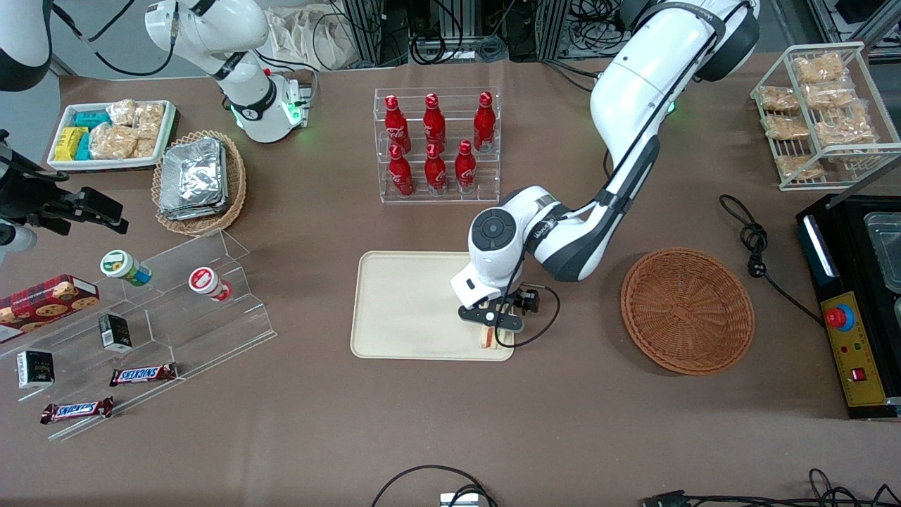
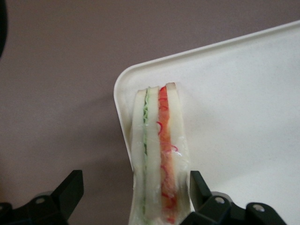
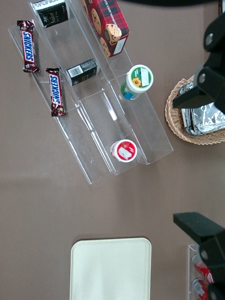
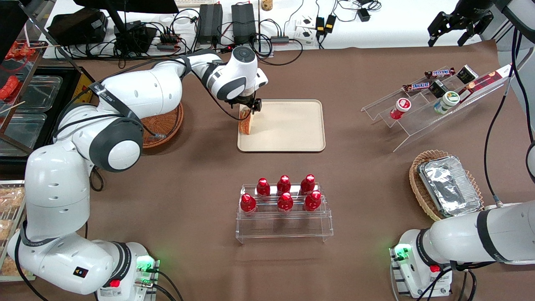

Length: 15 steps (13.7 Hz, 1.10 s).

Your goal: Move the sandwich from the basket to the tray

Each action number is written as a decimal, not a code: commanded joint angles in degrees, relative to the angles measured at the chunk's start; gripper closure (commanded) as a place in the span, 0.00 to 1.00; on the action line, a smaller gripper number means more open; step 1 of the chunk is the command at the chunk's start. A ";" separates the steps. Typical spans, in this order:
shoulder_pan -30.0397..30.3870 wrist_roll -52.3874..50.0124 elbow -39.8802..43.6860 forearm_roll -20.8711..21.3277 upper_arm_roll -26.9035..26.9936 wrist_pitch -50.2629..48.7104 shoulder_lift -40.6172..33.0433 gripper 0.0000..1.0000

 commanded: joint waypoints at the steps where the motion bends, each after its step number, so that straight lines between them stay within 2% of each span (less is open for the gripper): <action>1: -0.28 -0.49 0.16 -1.47 0.83 0.12 -1.74 0.00; 4: 1.47 -0.23 -0.27 -8.93 2.59 -0.41 -7.70 0.00; 7: 3.66 0.30 -0.45 -16.58 6.63 -3.39 -14.29 0.00; 12: 14.47 1.43 -3.88 -20.47 6.99 -10.49 -25.54 0.00; 15: 20.79 10.30 -4.14 -20.82 6.99 -17.88 -30.82 0.00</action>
